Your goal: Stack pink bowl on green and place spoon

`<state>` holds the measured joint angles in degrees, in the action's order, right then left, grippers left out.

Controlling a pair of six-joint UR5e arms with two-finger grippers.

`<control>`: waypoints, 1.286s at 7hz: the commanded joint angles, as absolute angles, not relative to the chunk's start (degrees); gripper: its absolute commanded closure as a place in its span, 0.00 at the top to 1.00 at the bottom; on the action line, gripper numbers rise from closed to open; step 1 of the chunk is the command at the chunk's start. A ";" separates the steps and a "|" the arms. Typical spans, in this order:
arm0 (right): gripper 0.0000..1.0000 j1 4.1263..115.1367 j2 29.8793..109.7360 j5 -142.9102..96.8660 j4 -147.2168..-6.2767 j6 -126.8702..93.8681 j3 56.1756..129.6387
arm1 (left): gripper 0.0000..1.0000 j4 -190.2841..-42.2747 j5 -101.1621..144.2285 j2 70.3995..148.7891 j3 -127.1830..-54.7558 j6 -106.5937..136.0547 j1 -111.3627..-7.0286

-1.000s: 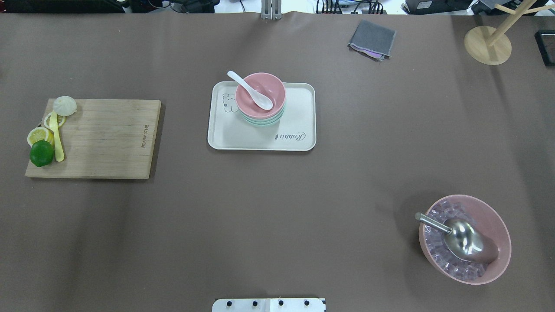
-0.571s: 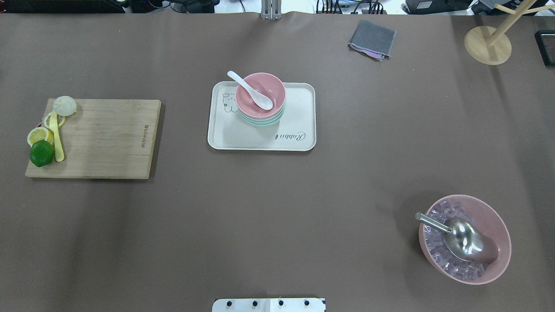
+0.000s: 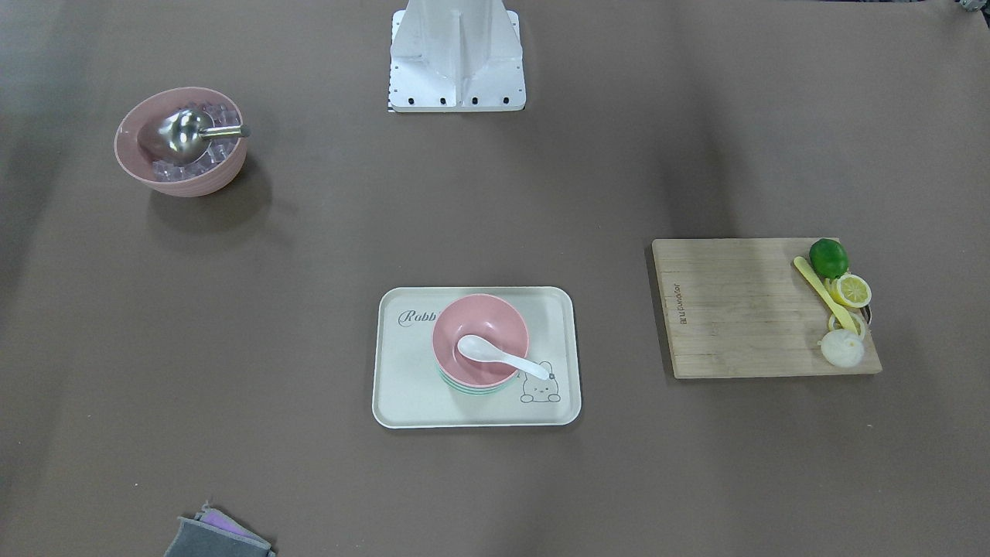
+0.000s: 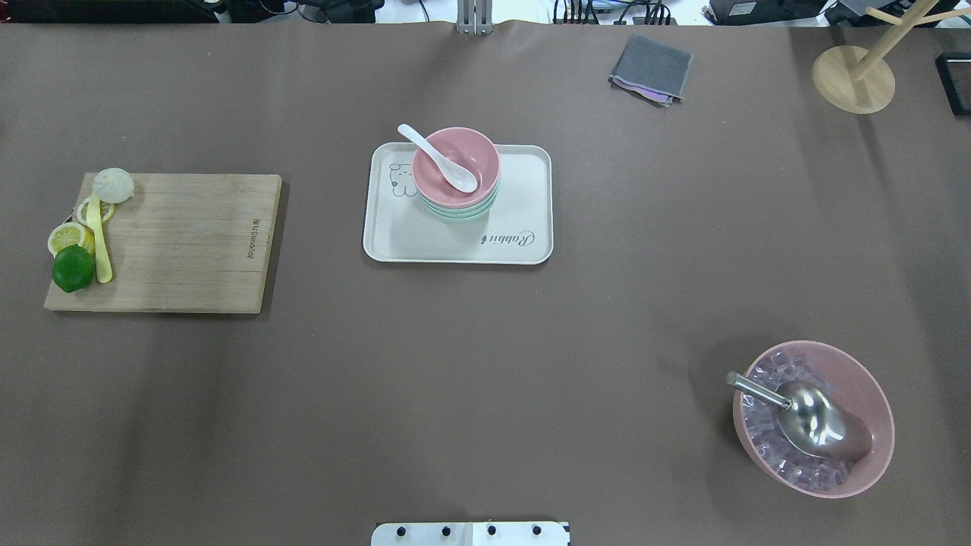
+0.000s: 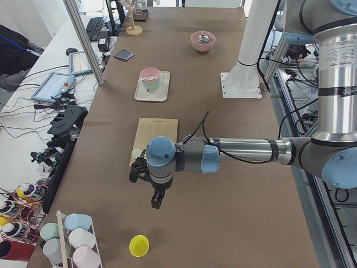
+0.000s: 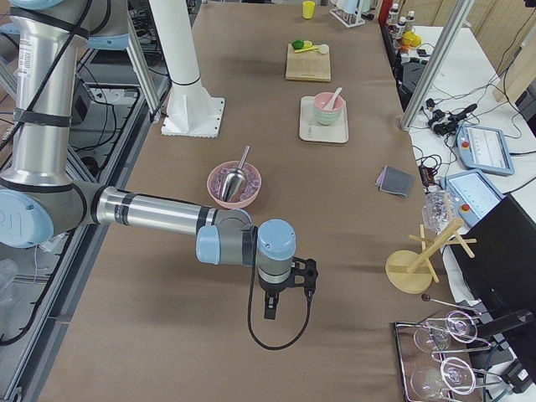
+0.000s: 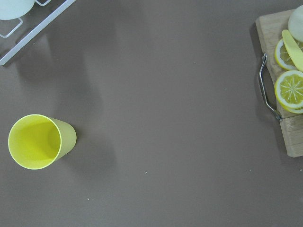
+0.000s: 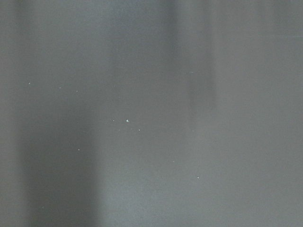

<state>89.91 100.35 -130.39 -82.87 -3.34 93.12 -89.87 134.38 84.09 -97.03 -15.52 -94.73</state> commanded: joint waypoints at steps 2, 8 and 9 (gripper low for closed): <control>1.00 89.91 100.64 -130.43 -82.88 -3.34 93.08 | 0.98 -89.91 134.30 83.94 -97.03 -15.56 -94.75; 1.00 89.91 100.90 -130.43 -82.79 -3.43 93.16 | 0.98 -89.74 134.30 83.85 -96.94 -15.47 -94.75; 1.00 89.91 101.16 -130.43 -82.01 -3.43 93.25 | 0.98 -89.82 134.30 83.85 -96.94 -15.56 -94.75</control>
<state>89.91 100.94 -130.43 -82.60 -3.43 93.19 -89.79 134.30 83.86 -96.94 -15.50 -94.75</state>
